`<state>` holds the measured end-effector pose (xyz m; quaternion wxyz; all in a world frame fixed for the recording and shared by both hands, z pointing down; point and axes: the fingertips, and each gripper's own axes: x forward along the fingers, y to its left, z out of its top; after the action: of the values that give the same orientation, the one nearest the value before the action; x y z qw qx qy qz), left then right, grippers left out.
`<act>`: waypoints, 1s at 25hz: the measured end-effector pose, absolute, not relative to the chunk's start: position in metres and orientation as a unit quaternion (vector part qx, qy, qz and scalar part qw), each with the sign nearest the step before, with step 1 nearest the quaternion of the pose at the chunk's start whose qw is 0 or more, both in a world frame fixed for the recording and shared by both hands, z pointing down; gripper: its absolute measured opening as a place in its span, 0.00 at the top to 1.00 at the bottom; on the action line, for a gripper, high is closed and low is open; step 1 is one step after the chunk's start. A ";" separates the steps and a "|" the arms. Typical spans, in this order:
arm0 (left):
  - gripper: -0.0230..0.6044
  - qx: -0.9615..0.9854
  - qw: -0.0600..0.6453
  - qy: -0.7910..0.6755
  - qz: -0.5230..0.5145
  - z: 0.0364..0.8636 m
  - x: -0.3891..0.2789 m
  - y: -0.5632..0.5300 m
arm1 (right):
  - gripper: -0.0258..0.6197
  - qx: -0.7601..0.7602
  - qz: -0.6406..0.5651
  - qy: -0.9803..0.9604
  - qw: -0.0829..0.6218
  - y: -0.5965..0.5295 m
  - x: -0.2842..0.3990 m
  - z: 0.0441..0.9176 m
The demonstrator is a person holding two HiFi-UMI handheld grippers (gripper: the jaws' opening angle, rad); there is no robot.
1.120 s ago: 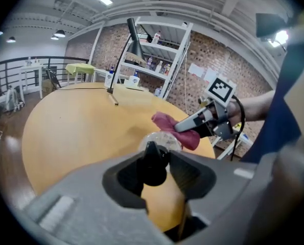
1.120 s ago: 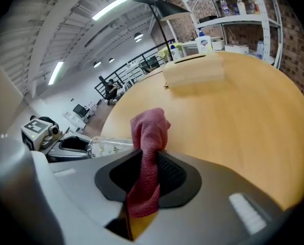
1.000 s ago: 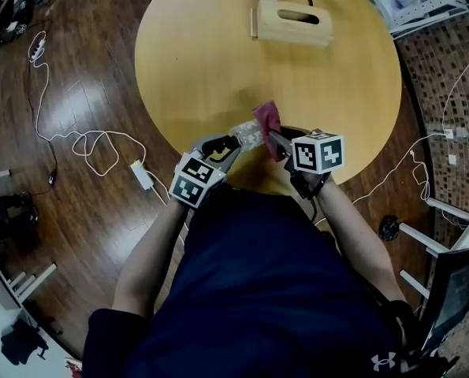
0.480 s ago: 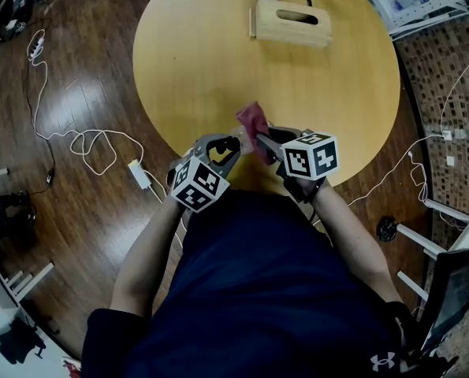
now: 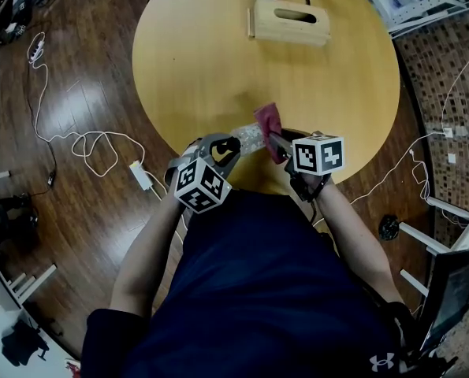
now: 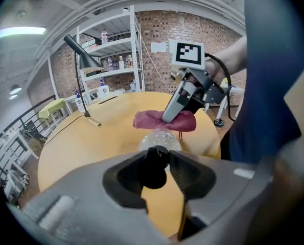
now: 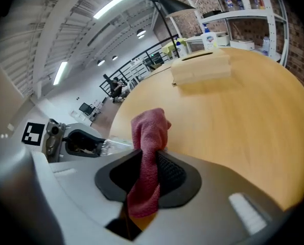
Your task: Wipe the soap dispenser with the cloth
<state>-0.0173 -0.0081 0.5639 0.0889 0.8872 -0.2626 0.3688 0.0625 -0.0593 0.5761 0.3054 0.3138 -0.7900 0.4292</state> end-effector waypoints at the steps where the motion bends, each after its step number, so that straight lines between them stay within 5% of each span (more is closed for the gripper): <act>1: 0.75 0.887 0.089 -0.263 0.368 0.561 -0.017 -0.011 | 0.82 0.304 0.424 -0.799 0.299 -0.056 0.051 0.568; 7: 0.75 0.886 0.066 -0.272 0.368 0.535 -0.022 -0.035 | 0.82 0.269 0.444 -0.823 0.230 -0.052 0.018 0.536; 13: 0.75 0.880 0.068 -0.279 0.379 0.531 -0.011 -0.044 | 0.82 0.290 0.474 -0.778 0.294 -0.041 0.059 0.607; 18: 0.74 0.872 0.085 -0.303 0.374 0.532 -0.019 -0.044 | 0.82 0.278 0.505 -0.780 0.242 -0.032 0.039 0.598; 25: 0.53 0.855 0.041 -0.245 0.455 0.542 -0.034 -0.032 | 0.82 0.268 0.452 -0.809 0.261 -0.045 0.017 0.594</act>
<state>-0.0335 -0.0319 0.5421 0.0408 0.8550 -0.2447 0.4554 0.0169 -0.0448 0.5940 0.2614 0.2680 -0.8095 0.4523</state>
